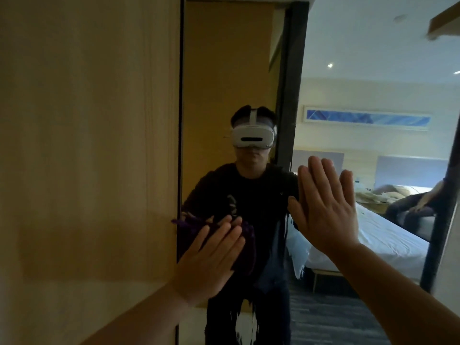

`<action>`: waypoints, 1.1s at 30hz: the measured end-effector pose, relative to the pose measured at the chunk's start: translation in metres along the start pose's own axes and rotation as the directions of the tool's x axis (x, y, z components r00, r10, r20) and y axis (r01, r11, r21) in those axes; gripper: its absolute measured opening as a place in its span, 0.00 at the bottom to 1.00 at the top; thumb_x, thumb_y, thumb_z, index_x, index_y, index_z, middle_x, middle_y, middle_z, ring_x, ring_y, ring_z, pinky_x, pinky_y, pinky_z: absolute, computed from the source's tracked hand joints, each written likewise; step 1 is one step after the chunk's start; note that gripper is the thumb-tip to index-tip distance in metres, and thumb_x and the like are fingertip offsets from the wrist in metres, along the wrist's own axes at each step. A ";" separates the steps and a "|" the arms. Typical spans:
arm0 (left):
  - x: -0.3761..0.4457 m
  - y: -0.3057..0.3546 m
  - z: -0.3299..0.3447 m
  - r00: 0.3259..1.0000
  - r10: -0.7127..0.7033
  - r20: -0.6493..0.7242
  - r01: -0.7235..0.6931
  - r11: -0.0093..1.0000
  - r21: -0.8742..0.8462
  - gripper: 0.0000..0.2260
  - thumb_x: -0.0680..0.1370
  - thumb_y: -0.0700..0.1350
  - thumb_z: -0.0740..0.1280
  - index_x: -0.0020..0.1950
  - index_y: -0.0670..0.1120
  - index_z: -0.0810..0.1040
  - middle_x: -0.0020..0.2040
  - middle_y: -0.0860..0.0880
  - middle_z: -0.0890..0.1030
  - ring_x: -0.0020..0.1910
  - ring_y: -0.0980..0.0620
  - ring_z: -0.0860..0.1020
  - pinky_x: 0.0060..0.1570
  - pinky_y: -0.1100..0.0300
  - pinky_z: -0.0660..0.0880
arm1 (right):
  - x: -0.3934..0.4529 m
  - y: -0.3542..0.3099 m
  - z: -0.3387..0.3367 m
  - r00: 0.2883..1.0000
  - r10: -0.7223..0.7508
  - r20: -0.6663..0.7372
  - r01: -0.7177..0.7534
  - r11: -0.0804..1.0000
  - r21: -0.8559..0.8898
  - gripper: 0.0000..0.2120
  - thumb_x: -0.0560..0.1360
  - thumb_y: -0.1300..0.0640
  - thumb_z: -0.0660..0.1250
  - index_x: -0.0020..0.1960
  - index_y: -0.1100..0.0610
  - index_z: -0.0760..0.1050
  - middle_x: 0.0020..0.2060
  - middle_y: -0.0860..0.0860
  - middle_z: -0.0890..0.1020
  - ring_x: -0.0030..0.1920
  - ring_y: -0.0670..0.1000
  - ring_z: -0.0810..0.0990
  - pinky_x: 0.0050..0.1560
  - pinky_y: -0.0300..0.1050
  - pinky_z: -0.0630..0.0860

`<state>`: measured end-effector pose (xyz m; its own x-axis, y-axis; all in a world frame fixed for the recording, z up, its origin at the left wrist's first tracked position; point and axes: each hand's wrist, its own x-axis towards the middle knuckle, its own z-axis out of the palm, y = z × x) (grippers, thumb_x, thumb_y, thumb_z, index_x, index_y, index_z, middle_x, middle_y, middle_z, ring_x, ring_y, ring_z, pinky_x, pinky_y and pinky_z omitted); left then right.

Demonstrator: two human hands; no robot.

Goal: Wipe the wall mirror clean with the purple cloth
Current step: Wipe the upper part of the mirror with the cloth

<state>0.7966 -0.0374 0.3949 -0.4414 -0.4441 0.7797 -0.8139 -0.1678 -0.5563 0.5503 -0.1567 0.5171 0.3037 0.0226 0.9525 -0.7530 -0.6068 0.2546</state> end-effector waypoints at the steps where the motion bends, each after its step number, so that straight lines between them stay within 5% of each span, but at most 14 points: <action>1: -0.015 0.008 0.005 1.000 0.010 0.020 -0.010 1.000 0.010 0.34 0.76 0.55 0.66 0.78 0.44 0.60 0.77 0.44 0.62 0.80 0.42 0.53 0.77 0.42 0.51 | 0.000 0.000 -0.001 1.000 0.001 0.008 -0.001 1.000 0.004 0.29 0.80 0.46 0.60 0.76 0.60 0.64 0.76 0.59 0.63 0.78 0.60 0.57 0.75 0.67 0.53; 8: -0.035 0.019 0.005 1.000 -0.021 -0.022 0.019 0.997 -0.079 0.20 0.83 0.43 0.57 0.76 0.48 0.66 0.76 0.49 0.67 0.74 0.46 0.66 0.77 0.47 0.55 | 0.000 0.012 -0.026 0.993 0.054 0.103 -0.065 0.993 0.104 0.29 0.81 0.45 0.54 0.79 0.57 0.57 0.79 0.56 0.56 0.80 0.58 0.51 0.78 0.62 0.47; 13: 0.014 0.006 -0.023 0.985 -0.121 -0.123 0.089 0.966 -0.242 0.19 0.80 0.38 0.62 0.71 0.44 0.70 0.66 0.46 0.73 0.59 0.45 0.76 0.61 0.50 0.69 | -0.013 0.055 -0.041 0.951 0.195 0.241 -0.191 0.981 -0.041 0.34 0.81 0.37 0.45 0.80 0.56 0.52 0.80 0.57 0.45 0.80 0.57 0.41 0.77 0.58 0.37; 17: 0.100 -0.023 -0.049 0.940 -0.236 -0.245 0.166 0.947 -0.276 0.22 0.78 0.39 0.67 0.72 0.42 0.69 0.62 0.42 0.78 0.58 0.40 0.77 0.57 0.45 0.72 | -0.018 0.065 -0.039 0.929 0.193 0.315 -0.173 0.981 -0.091 0.33 0.81 0.40 0.53 0.80 0.55 0.50 0.79 0.57 0.41 0.79 0.56 0.37 0.77 0.62 0.41; 23: 0.252 -0.065 -0.094 0.927 -0.171 -0.333 0.124 0.980 -0.157 0.22 0.78 0.45 0.67 0.71 0.40 0.72 0.65 0.42 0.78 0.60 0.42 0.75 0.59 0.48 0.69 | -0.018 0.067 -0.038 0.927 0.187 0.324 -0.156 0.980 -0.121 0.33 0.81 0.42 0.54 0.80 0.55 0.50 0.79 0.56 0.42 0.79 0.57 0.37 0.77 0.58 0.38; 26: 0.297 -0.072 -0.101 0.952 -0.154 -0.264 0.125 0.985 -0.120 0.23 0.79 0.47 0.65 0.73 0.41 0.71 0.69 0.42 0.75 0.66 0.41 0.74 0.64 0.47 0.68 | -0.017 0.069 -0.038 0.935 0.175 0.309 -0.146 0.983 -0.114 0.32 0.81 0.42 0.55 0.80 0.55 0.53 0.79 0.55 0.44 0.79 0.57 0.39 0.77 0.57 0.37; 33: 0.246 -0.040 -0.061 0.988 -0.118 -0.095 0.112 0.992 -0.063 0.29 0.83 0.56 0.57 0.80 0.42 0.58 0.80 0.41 0.59 0.79 0.41 0.57 0.77 0.43 0.52 | -0.021 0.076 -0.025 0.973 0.129 0.191 -0.114 0.990 -0.085 0.32 0.80 0.44 0.59 0.78 0.57 0.57 0.79 0.57 0.49 0.80 0.59 0.44 0.77 0.61 0.43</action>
<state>0.6973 -0.0862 0.6260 -0.3762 -0.3354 0.8637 -0.8804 -0.1613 -0.4460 0.4724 -0.1833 0.5203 0.3100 -0.2080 0.9277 -0.8298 -0.5355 0.1572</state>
